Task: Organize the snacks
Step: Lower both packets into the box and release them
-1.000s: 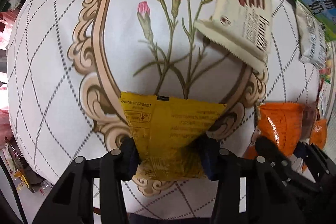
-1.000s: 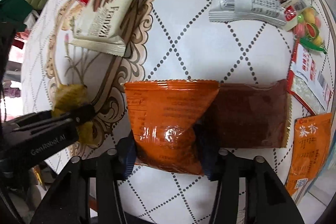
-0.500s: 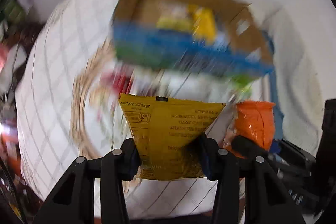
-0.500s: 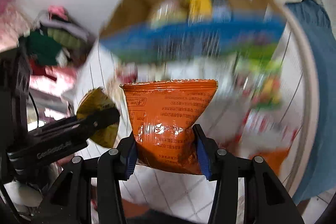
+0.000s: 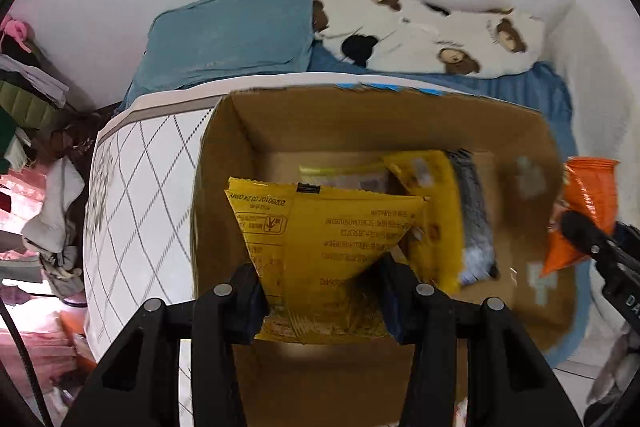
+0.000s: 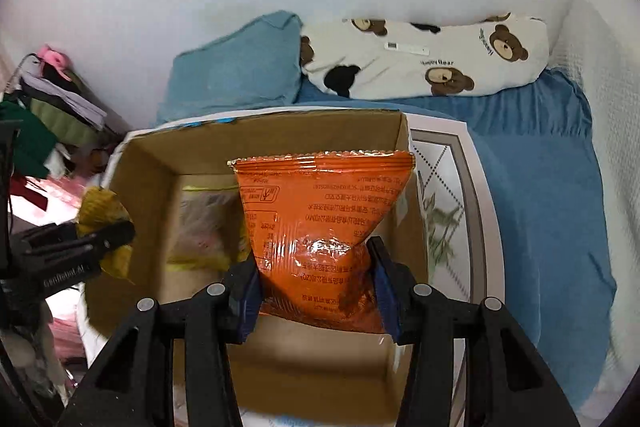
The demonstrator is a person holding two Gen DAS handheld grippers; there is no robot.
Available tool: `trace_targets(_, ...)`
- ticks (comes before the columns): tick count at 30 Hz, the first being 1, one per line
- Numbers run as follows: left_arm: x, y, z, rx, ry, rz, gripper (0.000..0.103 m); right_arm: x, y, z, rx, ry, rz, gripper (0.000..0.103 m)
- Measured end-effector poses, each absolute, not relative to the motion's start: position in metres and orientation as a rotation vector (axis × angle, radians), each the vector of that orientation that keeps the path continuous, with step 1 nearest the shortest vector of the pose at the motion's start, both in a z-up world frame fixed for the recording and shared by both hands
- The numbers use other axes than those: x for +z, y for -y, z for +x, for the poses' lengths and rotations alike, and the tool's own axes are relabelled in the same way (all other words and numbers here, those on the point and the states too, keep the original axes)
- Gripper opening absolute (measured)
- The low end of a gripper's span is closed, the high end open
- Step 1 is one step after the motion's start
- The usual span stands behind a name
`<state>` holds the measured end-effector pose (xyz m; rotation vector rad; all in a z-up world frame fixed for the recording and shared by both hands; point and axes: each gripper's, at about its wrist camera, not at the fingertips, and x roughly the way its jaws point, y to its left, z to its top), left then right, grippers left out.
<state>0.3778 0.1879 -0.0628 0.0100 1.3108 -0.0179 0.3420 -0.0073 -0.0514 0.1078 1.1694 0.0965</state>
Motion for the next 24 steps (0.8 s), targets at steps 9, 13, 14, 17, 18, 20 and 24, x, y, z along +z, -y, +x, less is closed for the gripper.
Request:
trace_targets(9,-0.099,-0.2,0.423,0.039,-1.426,-0.034,0.083,-0.098,0.003,0.411,0.062,-1.272,0.089,0.095)
trace_targets(13,-0.096,-0.202,0.424,0.048,-1.399,-0.055,0.094,-0.109,0.002,0.415,0.081,-1.287,0.098,0.097)
trace_targets(14,-0.095,-0.202,0.423,0.052,-1.394,-0.061,0.094,-0.111,0.0,0.415,0.084,-1.291,0.089,0.098)
trace_targets(17,-0.092,-0.201,0.418,0.047,-1.389,-0.075,0.094,-0.114,0.0,0.412,0.065,-1.294,0.067,0.098)
trace_targets(18,-0.093,-0.2,0.419,0.043,-1.387,-0.076,0.094,-0.115,0.0,0.411,0.065,-1.295,0.07,0.098)
trace_targets(20,-0.091,-0.195,0.414,0.035,-1.375,-0.069,0.094,-0.114,-0.003,0.408,0.062,-1.292,0.067,0.098)
trace_targets(24,-0.085,-0.19,0.398,0.02,-1.343,-0.06,0.094,-0.112,-0.006,0.397,0.054,-1.279,0.068,0.098)
